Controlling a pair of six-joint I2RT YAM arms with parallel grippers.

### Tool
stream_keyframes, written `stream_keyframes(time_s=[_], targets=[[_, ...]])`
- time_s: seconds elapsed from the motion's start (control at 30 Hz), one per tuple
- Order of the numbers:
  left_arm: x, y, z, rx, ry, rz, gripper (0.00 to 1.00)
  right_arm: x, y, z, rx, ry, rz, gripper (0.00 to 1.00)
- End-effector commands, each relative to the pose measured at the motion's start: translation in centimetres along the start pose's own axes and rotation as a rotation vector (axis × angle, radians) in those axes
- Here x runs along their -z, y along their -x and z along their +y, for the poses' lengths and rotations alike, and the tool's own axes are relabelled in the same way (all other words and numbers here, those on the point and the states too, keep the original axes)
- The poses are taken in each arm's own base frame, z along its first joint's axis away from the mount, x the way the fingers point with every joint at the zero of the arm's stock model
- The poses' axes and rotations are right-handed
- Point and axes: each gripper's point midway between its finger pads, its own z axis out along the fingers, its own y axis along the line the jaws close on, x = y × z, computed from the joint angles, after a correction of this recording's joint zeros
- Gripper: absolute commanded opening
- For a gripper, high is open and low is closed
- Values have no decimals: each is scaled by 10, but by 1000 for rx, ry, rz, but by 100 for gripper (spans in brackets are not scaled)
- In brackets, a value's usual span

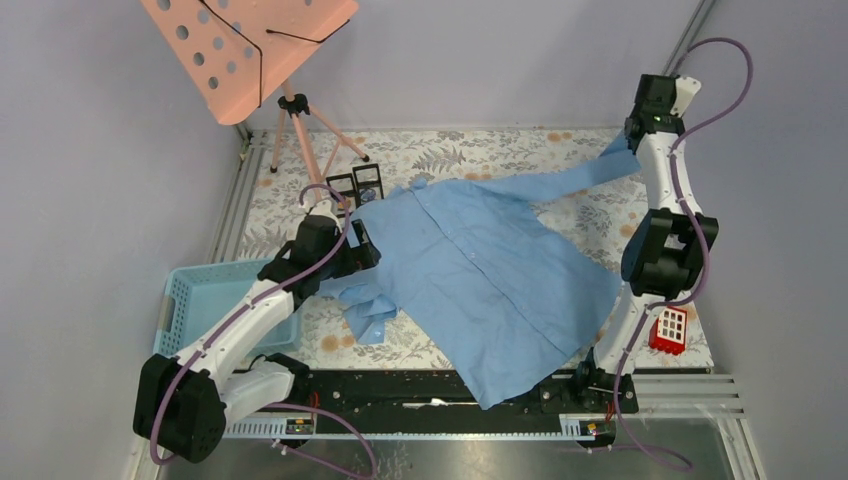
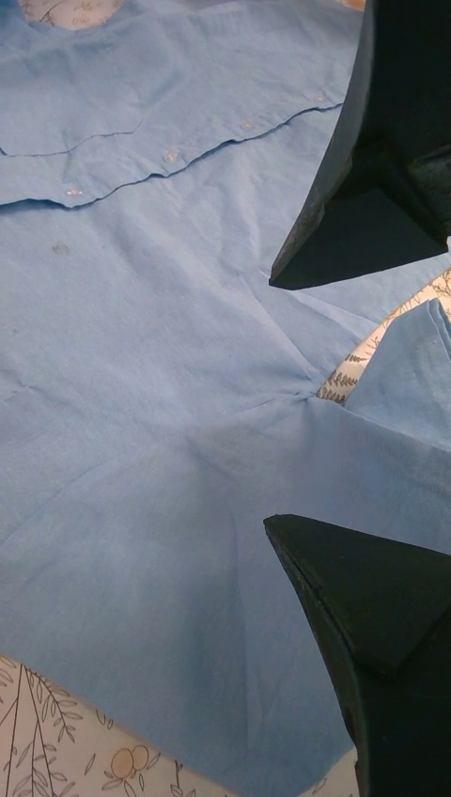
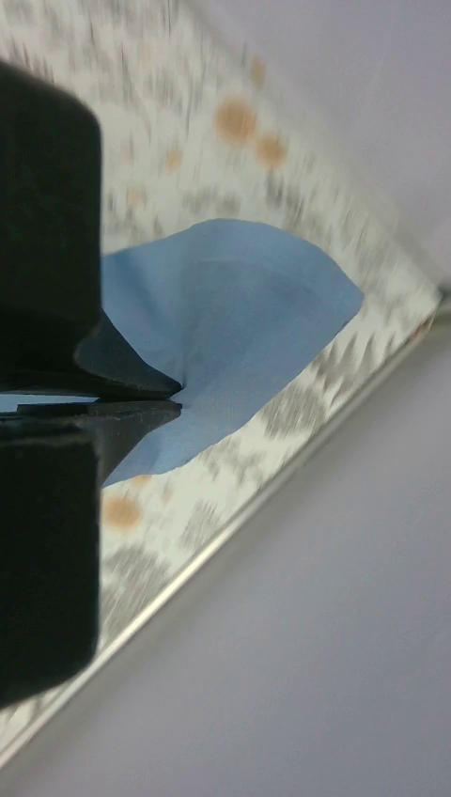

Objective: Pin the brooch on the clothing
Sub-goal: Flatten out the clothes at the center of the board.

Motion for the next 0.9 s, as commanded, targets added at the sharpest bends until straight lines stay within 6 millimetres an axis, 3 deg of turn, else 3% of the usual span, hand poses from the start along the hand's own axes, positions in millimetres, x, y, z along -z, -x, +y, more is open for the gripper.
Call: stream_keyframes(time_s=[0.0, 0.07, 0.17, 0.23, 0.33, 0.37, 0.43, 0.5, 0.57, 0.67, 0.73, 0.8, 0.87], targets=[[1, 12, 4, -7, 19, -42, 99, 26, 89, 38, -299, 360, -190, 0], [1, 12, 5, -4, 24, -45, 99, 35, 108, 42, -319, 414, -232, 0], [0, 13, 5, 2, 20, -47, 99, 27, 102, 37, -252, 377, -239, 0], [-1, 13, 3, 5, 10, -44, 99, 9, 80, 21, -210, 274, -232, 0], [1, 13, 1, 1, -4, -43, 99, -16, 32, -7, -139, 108, -183, 4], [2, 14, -1, -2, -9, -45, 99, -22, 15, -12, -110, 77, -161, 8], [4, 13, -2, -2, -19, -42, 99, -27, -9, -24, -71, 22, -123, 40], [6, 14, -4, -1, -26, -46, 99, -23, -16, -41, -92, -60, -118, 66], [8, 11, -9, -2, -56, -33, 99, -14, -14, -50, -116, -87, -123, 77], [10, 12, -13, 2, -78, -30, 99, 10, 4, -29, -114, 54, -160, 83], [10, 13, -18, 14, -98, -31, 99, 32, 13, -6, -69, 154, -188, 87], [11, 17, -24, 24, -122, -38, 99, 52, 10, 26, 16, 295, -163, 89], [11, 22, -31, 30, -142, -44, 99, 66, -6, 58, 87, 417, -105, 90]])
